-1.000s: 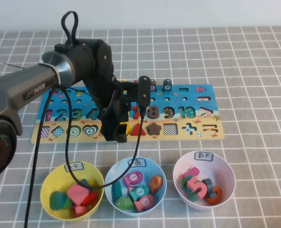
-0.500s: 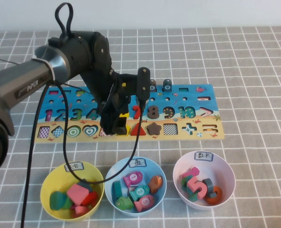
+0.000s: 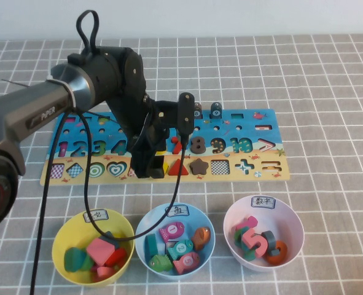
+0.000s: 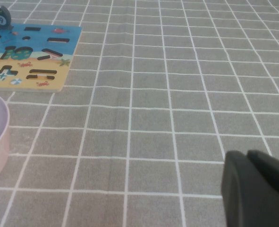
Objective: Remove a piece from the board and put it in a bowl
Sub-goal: Pick up the "Pentagon"
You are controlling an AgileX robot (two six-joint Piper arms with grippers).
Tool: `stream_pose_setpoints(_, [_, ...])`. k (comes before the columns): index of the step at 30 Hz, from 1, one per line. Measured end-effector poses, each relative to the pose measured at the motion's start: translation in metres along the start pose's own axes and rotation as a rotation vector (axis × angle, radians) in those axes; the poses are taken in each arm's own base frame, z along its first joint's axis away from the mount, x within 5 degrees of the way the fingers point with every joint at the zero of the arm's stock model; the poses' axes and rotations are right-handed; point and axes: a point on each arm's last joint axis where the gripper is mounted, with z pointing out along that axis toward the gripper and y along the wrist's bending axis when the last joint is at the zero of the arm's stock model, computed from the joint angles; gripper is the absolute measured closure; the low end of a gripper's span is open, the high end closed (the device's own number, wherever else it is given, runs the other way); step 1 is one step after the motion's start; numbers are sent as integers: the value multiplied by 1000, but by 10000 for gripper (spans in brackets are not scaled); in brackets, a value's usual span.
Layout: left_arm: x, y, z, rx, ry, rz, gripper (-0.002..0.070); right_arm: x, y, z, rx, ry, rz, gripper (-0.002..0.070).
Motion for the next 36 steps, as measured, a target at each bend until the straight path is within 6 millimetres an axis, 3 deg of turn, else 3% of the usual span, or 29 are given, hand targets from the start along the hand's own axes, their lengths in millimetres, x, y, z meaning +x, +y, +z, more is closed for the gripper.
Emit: stream_pose_setpoints(36, [3, -2, 13, 41, 18, 0, 223, 0, 0, 0, 0, 0, 0, 694])
